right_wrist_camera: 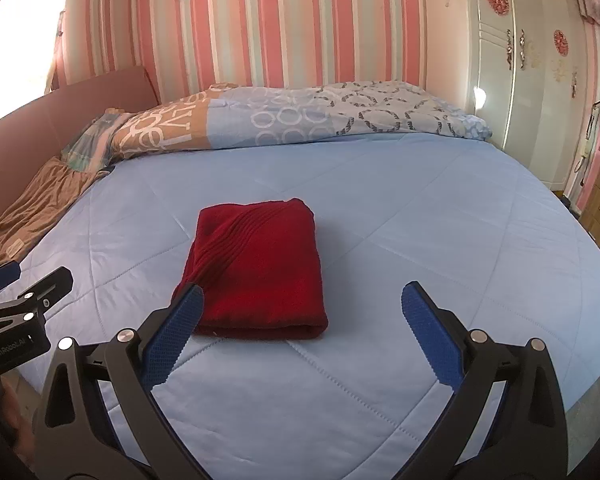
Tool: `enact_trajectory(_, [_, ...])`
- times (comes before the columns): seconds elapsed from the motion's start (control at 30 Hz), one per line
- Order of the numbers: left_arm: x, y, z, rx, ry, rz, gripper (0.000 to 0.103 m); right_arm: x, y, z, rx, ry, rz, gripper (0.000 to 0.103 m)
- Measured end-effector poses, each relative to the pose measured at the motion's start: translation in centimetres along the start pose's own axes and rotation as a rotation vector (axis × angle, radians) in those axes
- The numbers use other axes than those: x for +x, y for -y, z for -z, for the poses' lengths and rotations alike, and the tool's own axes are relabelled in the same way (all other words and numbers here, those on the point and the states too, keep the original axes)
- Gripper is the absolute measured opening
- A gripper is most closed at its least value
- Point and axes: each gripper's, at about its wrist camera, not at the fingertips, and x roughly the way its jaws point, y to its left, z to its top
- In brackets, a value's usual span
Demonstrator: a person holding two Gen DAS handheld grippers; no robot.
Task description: Fold small clothes
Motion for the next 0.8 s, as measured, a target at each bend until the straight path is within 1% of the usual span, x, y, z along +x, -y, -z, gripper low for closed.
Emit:
enact_trajectory(0.47, [-0.22, -0.18, -0.28, 0.004, 0.002, 0.001, 0.101, 0.12, 0.59, 0.02, 0.008, 0.0, 0.012, 0.099])
enact_trajectory(0.63, [-0.53, -0.23, -0.42, -0.003, 0.022, -0.011, 0.101, 0.07, 0.43, 0.14, 0.001, 0.002, 0.016, 0.099])
enact_trajectory(0.8, [-0.51, 0.0, -0.45, -0.002, 0.021, -0.015, 0.101, 0.11, 0.37, 0.19, -0.001, 0.001, 0.016, 0.099])
